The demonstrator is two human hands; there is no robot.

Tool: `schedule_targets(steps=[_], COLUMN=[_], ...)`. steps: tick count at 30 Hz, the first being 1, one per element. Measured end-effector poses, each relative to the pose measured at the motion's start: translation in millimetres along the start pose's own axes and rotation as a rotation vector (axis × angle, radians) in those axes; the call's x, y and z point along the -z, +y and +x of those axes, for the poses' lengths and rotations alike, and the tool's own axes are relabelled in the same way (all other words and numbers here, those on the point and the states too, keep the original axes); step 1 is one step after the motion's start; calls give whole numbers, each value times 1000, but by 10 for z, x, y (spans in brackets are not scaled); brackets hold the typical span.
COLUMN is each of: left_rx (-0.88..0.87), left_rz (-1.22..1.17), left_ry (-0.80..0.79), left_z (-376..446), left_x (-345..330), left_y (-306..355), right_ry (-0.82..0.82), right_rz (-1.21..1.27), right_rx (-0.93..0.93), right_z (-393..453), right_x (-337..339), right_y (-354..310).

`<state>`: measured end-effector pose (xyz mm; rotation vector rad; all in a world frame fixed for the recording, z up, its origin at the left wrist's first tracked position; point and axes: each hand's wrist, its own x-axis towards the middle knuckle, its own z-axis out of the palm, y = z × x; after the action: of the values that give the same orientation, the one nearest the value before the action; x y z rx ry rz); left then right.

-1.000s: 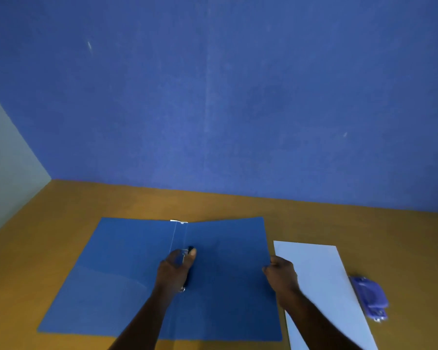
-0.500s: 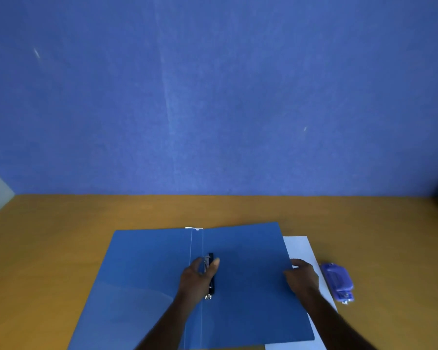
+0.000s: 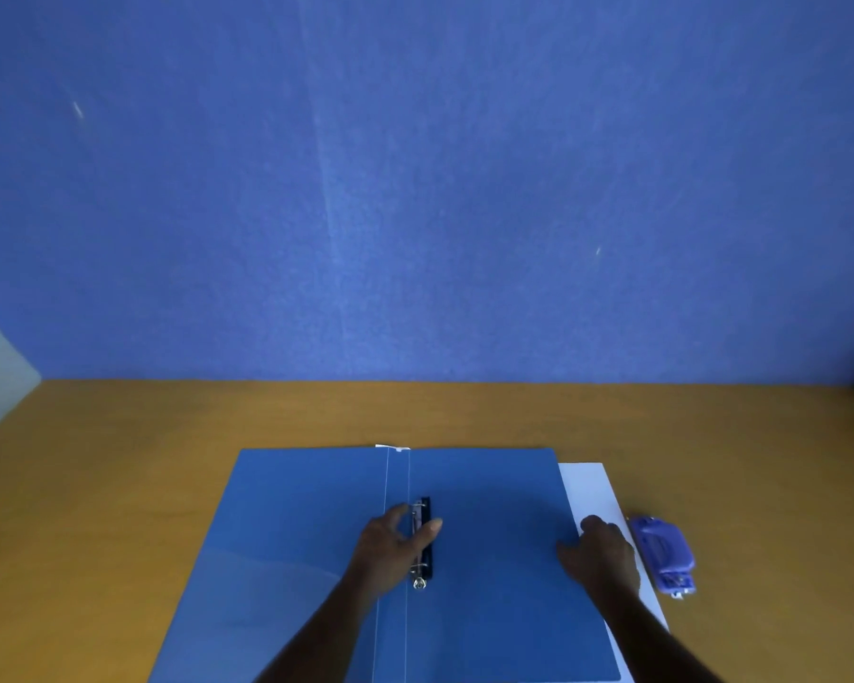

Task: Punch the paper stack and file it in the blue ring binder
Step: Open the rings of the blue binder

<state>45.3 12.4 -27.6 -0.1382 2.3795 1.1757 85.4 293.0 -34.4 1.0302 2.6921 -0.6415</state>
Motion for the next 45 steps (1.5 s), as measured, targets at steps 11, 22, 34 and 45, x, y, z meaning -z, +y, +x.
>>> schedule_targets(steps=[11,22,34,45], left_rx=[-135,-113,-96,-85], left_rz=[620,794,788,788], left_ry=[-167,-160,-168,-180], left_z=[88,161,187,179], left_x=[404,328,324,331], left_y=[-73,-47,-24,20], right_ry=[-291,-318,-355,-367], right_rz=[26,-474,-460,-407], right_rx=[653,793,767,758], right_z=[-217,-247,-234,-255], right_x=[-332,-452,-490,-482], right_y=[-692,-1144,-1228,-1243])
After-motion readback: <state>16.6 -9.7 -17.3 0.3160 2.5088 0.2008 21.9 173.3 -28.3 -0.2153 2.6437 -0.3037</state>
